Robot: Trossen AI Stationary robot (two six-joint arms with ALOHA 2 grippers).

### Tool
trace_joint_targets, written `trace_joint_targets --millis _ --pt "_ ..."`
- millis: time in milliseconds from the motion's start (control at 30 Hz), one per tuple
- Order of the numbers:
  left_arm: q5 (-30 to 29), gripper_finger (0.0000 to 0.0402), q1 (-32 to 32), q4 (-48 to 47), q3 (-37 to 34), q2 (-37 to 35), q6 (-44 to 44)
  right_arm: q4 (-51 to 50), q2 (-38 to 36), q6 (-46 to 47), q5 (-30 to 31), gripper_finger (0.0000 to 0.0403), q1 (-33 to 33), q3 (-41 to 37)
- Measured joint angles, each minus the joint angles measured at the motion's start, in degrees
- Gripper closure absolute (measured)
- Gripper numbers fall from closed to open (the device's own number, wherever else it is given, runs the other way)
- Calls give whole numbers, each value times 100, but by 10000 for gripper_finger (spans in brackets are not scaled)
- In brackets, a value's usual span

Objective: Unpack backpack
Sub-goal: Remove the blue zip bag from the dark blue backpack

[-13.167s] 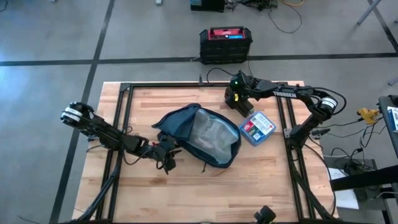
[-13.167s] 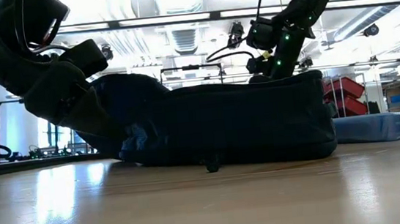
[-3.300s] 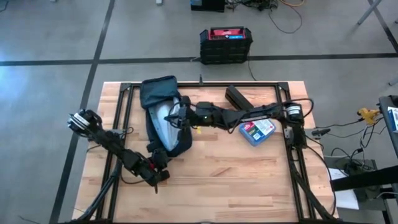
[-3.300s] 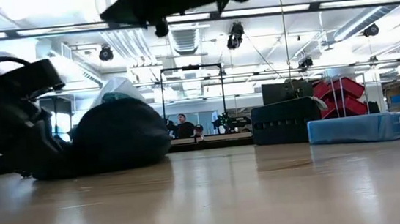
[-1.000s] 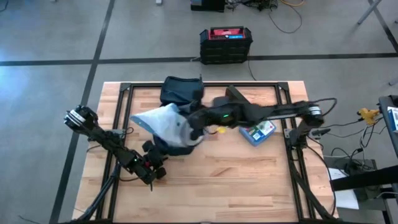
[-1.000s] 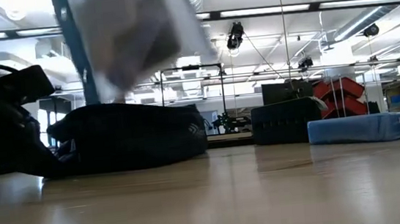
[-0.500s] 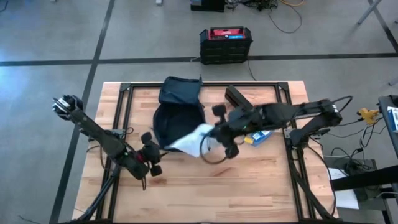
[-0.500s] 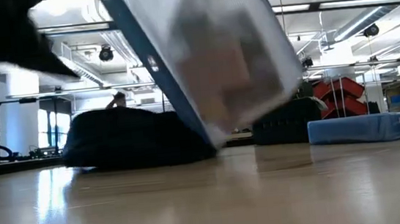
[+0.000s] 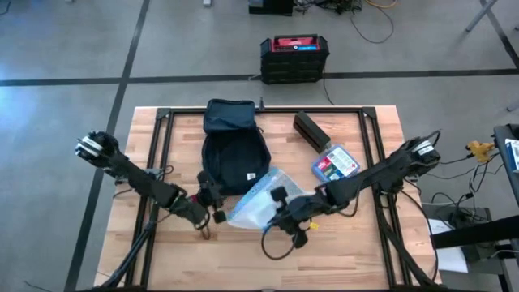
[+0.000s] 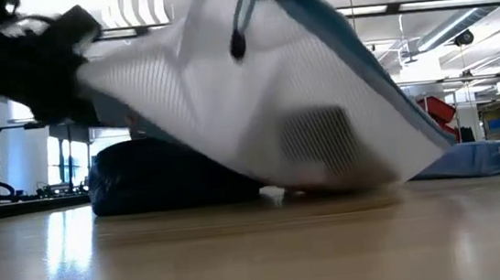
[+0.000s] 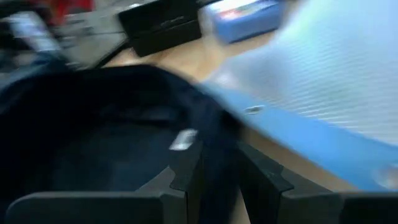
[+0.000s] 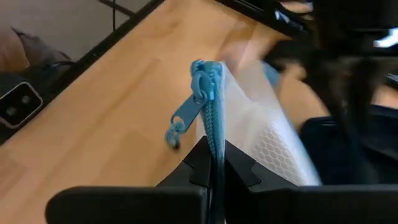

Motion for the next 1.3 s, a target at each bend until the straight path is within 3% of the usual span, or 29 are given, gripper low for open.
trace_joint_targets --millis 100,200,300,467,567,733,933,1167,1300 --pt "33 322 497 8 3 295 30 664 377 310 71 403 22 -189" --pt "531 322 903 -247 -17 562 -61 1303 776 548 305 403 22 -280" --pt "735 322 1127 -1628 -21 640 -476 1411 1193 756 326 403 22 -232" --pt "903 322 1179 -4791 -15 203 -2180 1403 1722 1066 323 403 69 -100" --pt "1132 322 1073 -5528 -24 -317 -2735 1385 1989 1097 330 403 81 4" --pt "1369 322 797 -4849 -15 -1228 -2479 1455 2397 667 278 403 68 314" --pt "1806 322 349 -3774 243 -2037 -1375 1495 2832 601 323 396 131 754" --pt "1835 322 -221 -3826 955 -2511 -545 1393 2942 703 833 309 193 985" --pt "1988 322 -526 -2859 913 -2333 -302 1215 2659 545 1073 253 182 1080"
